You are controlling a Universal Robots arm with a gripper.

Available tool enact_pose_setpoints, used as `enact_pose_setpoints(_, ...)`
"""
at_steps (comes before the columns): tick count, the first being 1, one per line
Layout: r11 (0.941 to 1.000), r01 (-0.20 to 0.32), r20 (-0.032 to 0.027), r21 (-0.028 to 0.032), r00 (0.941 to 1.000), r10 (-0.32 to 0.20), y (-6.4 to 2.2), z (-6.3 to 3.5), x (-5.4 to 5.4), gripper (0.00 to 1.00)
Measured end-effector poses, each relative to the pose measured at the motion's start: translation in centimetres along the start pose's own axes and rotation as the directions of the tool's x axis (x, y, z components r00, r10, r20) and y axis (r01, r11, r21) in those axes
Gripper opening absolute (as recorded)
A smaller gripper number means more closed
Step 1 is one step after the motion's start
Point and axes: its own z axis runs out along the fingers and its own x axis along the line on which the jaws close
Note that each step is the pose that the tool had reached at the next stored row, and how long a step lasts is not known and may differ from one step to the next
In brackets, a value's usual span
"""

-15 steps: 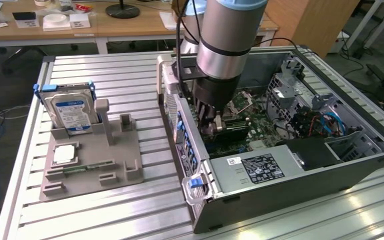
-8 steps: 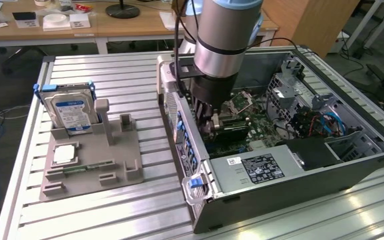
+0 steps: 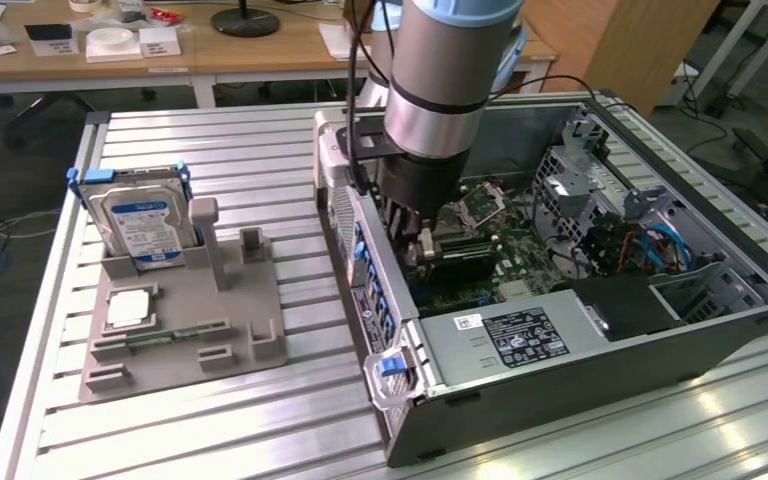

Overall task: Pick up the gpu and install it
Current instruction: 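Press down on the gpu until it lock into place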

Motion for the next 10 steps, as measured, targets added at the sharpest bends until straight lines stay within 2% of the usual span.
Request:
enact_pose_setpoints(5,1.0000,0.000,-0.0001,-0.0055,1.0000,0.000,-1.07,0.00,0.0,0.11)
enact_pose_setpoints(10,1.0000,0.000,-0.0005,-0.0070,1.0000,0.000,-1.87,-0.01,-0.2,0.11)
